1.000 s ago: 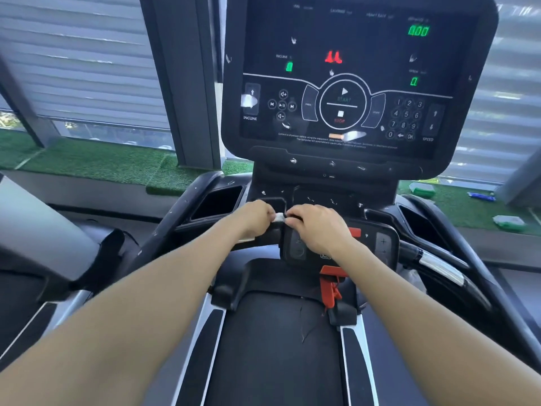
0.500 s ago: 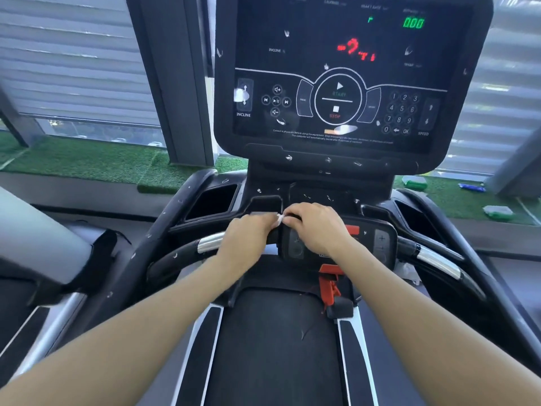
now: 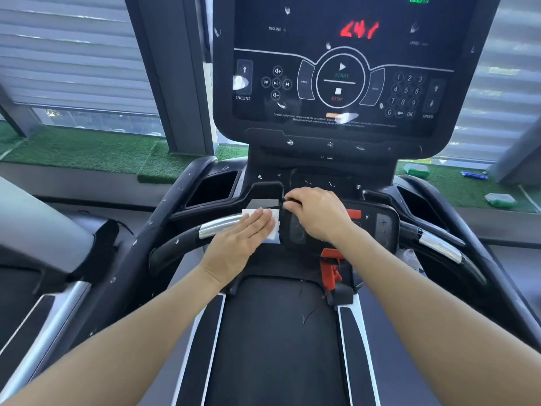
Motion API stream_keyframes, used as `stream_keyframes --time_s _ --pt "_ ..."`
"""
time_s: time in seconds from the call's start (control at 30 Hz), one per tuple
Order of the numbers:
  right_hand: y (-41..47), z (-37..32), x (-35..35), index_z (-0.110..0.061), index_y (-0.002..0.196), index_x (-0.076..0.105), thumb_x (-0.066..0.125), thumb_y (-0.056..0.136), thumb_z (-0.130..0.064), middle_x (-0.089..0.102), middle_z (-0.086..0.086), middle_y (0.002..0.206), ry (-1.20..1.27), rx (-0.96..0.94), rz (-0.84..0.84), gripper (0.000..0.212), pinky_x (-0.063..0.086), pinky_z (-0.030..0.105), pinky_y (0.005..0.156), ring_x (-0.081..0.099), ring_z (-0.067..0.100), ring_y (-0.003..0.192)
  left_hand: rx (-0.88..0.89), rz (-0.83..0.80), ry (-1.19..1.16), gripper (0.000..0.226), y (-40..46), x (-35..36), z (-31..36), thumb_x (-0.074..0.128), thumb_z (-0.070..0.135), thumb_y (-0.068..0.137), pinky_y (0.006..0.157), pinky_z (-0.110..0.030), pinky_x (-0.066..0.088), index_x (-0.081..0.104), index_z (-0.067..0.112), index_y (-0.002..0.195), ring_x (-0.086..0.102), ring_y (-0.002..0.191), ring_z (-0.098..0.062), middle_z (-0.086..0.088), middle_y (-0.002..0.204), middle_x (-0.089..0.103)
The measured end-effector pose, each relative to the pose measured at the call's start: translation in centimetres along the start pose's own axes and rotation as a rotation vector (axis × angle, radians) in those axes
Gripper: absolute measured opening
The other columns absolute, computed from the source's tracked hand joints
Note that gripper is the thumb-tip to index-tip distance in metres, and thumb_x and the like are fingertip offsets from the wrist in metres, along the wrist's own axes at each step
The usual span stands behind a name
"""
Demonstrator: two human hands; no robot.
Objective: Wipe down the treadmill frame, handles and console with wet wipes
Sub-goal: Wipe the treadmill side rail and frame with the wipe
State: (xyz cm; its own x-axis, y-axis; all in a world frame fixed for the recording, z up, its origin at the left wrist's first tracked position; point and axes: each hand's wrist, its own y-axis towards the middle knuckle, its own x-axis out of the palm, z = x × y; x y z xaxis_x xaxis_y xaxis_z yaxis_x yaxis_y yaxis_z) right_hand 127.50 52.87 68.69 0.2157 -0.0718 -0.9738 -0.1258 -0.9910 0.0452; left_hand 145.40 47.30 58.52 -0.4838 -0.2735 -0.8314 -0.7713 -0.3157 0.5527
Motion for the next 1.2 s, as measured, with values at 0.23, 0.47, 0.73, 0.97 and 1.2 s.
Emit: stream_keyframes --time_s 0.23,0.47,0.73,0.97,1.2 --pt "-0.1 0.0 0.1 -0.019 0.115 0.062 0.039 0.1 -0.034 0.065 0.001 0.114 -0.004 -0.006 0.009 0.032 0.04 0.037 0.092 0.056 0.024 0.106 -0.056 0.04 0.037 0.053 -0.5 -0.2 -0.2 0.037 -0.01 0.08 0.108 -0.028 0.034 0.049 0.006 0.129 0.06 0.115 -0.024 -0.01 0.128 0.061" --pt "0.0 0.2 0.2 -0.019 0.115 0.062 0.039 0.1 -0.035 0.065 0.001 0.115 -0.009 -0.008 0.012 0.032 0.038 0.035 0.09 0.055 0.024 0.105 0.077 0.053 0.062 0.046 -1.8 0.3 -2.0 0.03 -0.011 0.093 0.111 -0.029 0.034 0.043 0.007 0.133 0.053 0.122 -0.02 -0.009 0.132 0.057" --pt "0.0 0.2 0.3 -0.02 0.113 0.063 0.04 0.099 -0.035 0.065 0.0 0.113 -0.002 -0.015 0.025 0.03 0.04 0.036 0.089 0.057 0.023 0.104 0.065 0.14 0.029 0.042 0.3 1.5 -0.2 0.039 -0.007 0.093 0.113 -0.029 0.028 0.044 0.007 0.132 0.051 0.125 -0.021 -0.009 0.132 0.056" --pt "-0.1 0.1 0.2 -0.017 0.107 0.064 0.039 0.1 -0.034 0.067 0.002 0.103 0.013 -0.003 0.019 0.031 0.042 0.038 0.088 0.057 0.024 0.097 -0.133 0.099 0.011 0.063 -2.1 0.1 -2.2 0.052 -0.02 0.075 0.104 -0.03 0.041 0.05 0.007 0.132 0.059 0.116 -0.024 -0.008 0.132 0.057" --pt "0.0 0.1 0.0 -0.019 0.114 0.062 0.039 0.1 -0.034 0.065 0.002 0.111 -0.01 -0.009 -0.004 0.031 0.041 0.038 0.09 0.056 0.025 0.102 -0.58 -0.382 -0.301 0.026 7.4 -3.1 -1.9 0.042 0.021 0.1 0.079 -0.038 0.044 0.066 0.012 0.104 0.058 0.096 -0.031 -0.007 0.102 0.067"
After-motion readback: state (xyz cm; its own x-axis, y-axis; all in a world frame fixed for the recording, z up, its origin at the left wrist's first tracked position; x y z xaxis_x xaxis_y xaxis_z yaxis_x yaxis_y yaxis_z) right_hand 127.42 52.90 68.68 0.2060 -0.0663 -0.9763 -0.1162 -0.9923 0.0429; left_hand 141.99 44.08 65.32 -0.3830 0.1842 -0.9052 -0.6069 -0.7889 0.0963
